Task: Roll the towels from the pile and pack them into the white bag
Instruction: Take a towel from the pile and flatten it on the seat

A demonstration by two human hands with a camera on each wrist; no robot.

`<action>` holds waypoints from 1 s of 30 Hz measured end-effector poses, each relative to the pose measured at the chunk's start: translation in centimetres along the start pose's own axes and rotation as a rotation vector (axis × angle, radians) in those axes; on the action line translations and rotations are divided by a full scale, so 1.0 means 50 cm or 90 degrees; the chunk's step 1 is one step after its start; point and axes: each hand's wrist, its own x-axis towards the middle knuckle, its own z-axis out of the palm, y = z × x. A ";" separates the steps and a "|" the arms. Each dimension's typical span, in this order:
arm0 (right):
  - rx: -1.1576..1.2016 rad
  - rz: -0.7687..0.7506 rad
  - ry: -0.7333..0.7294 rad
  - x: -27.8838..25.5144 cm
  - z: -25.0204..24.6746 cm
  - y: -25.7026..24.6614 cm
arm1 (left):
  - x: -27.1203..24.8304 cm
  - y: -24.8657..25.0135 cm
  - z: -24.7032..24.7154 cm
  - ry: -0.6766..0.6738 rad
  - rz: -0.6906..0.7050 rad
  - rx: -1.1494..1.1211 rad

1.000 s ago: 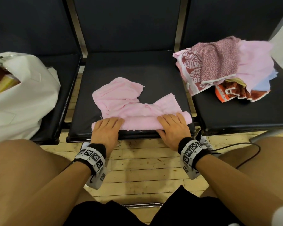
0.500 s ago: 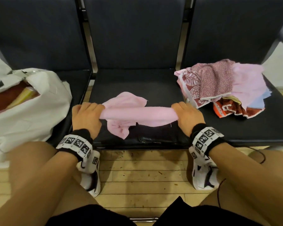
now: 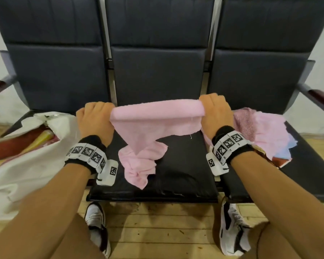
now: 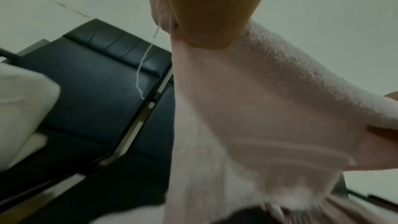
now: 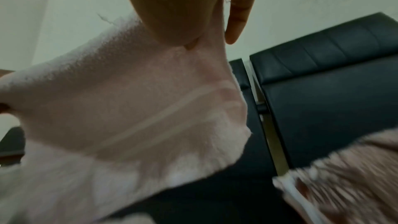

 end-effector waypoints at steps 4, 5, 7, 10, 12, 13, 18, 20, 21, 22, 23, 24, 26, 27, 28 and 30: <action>0.030 -0.011 -0.098 -0.125 0.077 0.022 | -0.102 -0.016 0.081 -0.107 0.052 0.017; 0.040 -0.011 -0.137 -0.173 0.100 0.027 | -0.138 -0.025 0.114 -0.154 0.086 0.025; 0.051 -0.006 -0.236 -0.268 0.147 0.036 | -0.212 -0.041 0.177 -0.254 0.143 0.039; 0.068 0.020 -0.438 -0.389 0.193 0.032 | -0.300 -0.053 0.229 -0.462 0.148 0.106; 0.053 0.030 -0.517 -0.442 0.203 0.028 | -0.323 -0.058 0.244 -0.519 0.145 0.100; 0.052 0.038 -0.529 -0.453 0.202 0.027 | -0.323 -0.059 0.245 -0.521 0.140 0.086; 0.019 0.019 -0.554 -0.424 0.180 0.020 | -0.344 -0.050 0.245 -0.490 0.138 0.095; -0.005 0.006 -0.540 -0.424 0.175 0.004 | -0.360 -0.043 0.251 -0.442 0.126 0.081; -0.006 0.003 -0.522 -0.426 0.174 -0.008 | -0.366 -0.038 0.253 -0.409 0.142 0.069; 0.000 -0.007 -0.505 -0.431 0.176 -0.020 | -0.371 -0.031 0.258 -0.376 0.173 0.045; 0.005 -0.031 -0.491 -0.434 0.179 -0.032 | -0.375 -0.023 0.262 -0.348 0.215 0.019; 0.010 -0.069 -0.478 -0.435 0.184 -0.044 | -0.380 -0.015 0.269 -0.332 0.260 -0.004; 0.032 -0.157 -0.445 -0.444 0.200 -0.060 | -0.386 0.001 0.281 -0.316 0.310 -0.028; 0.046 -0.186 -0.432 -0.448 0.206 -0.066 | -0.388 0.007 0.285 -0.312 0.314 -0.033; 0.056 -0.198 -0.420 -0.451 0.209 -0.071 | -0.388 0.009 0.288 -0.307 0.315 -0.035; 0.067 -0.181 -0.415 -0.455 0.212 -0.075 | -0.388 0.011 0.288 -0.285 0.317 -0.047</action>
